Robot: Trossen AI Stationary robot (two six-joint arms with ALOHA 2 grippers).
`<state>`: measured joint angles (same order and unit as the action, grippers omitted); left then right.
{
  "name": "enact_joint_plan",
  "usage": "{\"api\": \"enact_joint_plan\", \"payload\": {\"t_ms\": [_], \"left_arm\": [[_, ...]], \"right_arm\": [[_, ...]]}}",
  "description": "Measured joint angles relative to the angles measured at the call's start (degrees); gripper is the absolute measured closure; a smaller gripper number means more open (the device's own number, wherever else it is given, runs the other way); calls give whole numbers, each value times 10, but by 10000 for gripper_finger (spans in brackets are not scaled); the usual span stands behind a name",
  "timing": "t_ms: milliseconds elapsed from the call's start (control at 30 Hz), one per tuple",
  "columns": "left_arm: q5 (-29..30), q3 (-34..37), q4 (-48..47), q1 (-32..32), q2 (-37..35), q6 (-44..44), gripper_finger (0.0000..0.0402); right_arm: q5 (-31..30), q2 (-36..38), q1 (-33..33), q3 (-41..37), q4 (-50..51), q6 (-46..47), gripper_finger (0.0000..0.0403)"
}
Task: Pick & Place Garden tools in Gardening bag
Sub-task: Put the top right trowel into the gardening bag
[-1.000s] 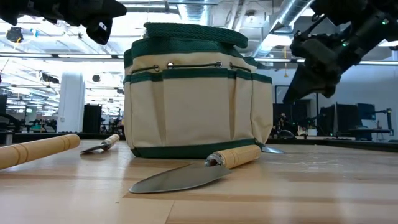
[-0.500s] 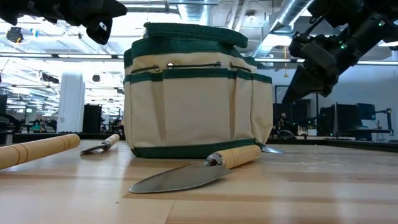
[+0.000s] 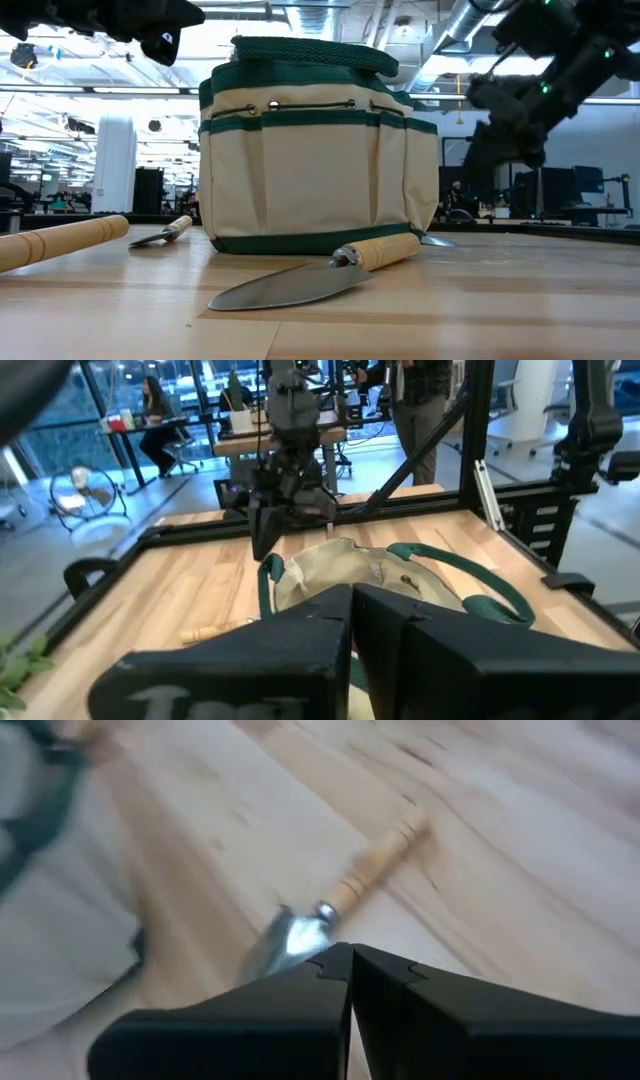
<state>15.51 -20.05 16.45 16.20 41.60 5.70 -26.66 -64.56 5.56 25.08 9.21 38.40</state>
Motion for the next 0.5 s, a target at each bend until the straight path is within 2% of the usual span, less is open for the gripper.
{"api": "enact_joint_plan", "payload": {"t_ms": [133, 367, 500], "left_arm": [[0, 0, 0, -6, 0, 14, 399], [0, 0, 1, -12, 0, 14, 399], [-1, 0, 1, -12, 0, 14, 399]], "right_arm": [[-5, -41, -5, -15, -37, 46, 392], [-5, -131, -27, -8, -144, 52, 327], [-1, -179, -36, -3, -204, 52, 304]]}}
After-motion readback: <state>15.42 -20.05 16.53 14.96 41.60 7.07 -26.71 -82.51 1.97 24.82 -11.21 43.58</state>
